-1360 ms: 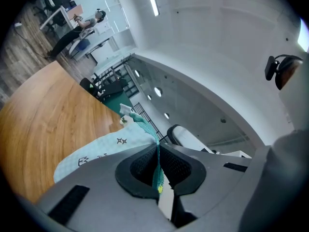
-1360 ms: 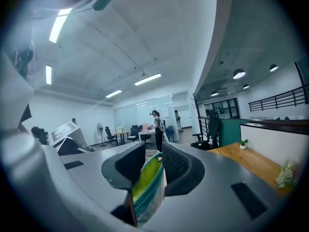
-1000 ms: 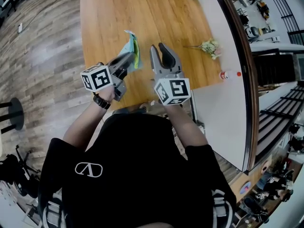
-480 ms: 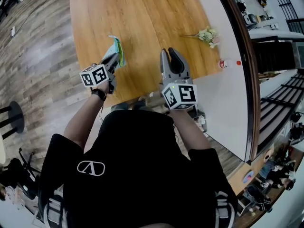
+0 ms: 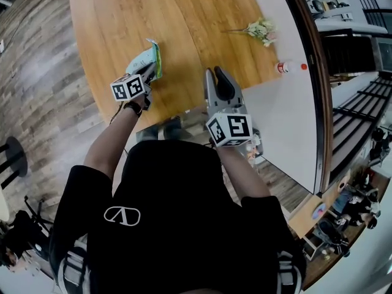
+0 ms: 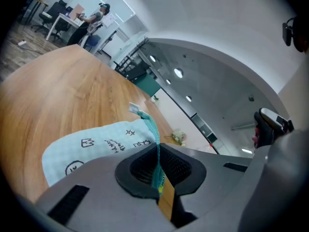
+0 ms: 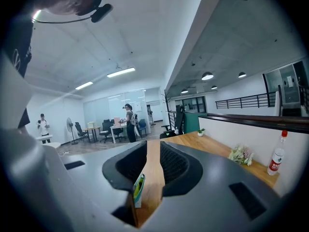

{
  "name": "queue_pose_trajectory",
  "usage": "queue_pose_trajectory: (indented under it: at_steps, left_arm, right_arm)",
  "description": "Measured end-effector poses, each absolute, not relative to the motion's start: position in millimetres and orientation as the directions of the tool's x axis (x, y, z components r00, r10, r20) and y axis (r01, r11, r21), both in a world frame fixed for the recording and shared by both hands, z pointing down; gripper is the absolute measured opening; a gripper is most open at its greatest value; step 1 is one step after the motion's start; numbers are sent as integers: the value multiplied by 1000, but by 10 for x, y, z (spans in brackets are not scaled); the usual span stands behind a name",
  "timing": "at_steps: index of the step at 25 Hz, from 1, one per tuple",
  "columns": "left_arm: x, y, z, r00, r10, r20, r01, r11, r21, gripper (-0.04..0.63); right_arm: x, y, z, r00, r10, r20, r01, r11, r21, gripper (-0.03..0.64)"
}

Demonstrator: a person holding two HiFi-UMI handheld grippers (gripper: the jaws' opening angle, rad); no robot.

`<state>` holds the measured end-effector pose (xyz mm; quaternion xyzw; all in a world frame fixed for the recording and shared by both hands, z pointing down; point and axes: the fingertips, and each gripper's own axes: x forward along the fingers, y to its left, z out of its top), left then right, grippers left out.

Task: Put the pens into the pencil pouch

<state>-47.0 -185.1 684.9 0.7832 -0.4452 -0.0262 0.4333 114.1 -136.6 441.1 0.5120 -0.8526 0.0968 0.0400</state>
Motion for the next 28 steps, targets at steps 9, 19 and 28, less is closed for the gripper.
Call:
queue_pose_trajectory:
  at_steps: [9,19,28]
  left_arm:
    - [-86,-1908,7378,649,-637,416,-686,-252,683,18]
    - [85,-1902,7032,708,-620,339,-641,-361,677,63]
    - [-160,-1689,5153,718,-687,107,-683,-667,299,63]
  right_arm:
    - [1289,-1296,4616,-440,-871,220,-898,423,-119,84]
    - [1289,-1325,4543,-439,-875,205,-899,426,-107,84]
    - [1150,-1417,4316,-498,-855,145,-867,491,-87,84]
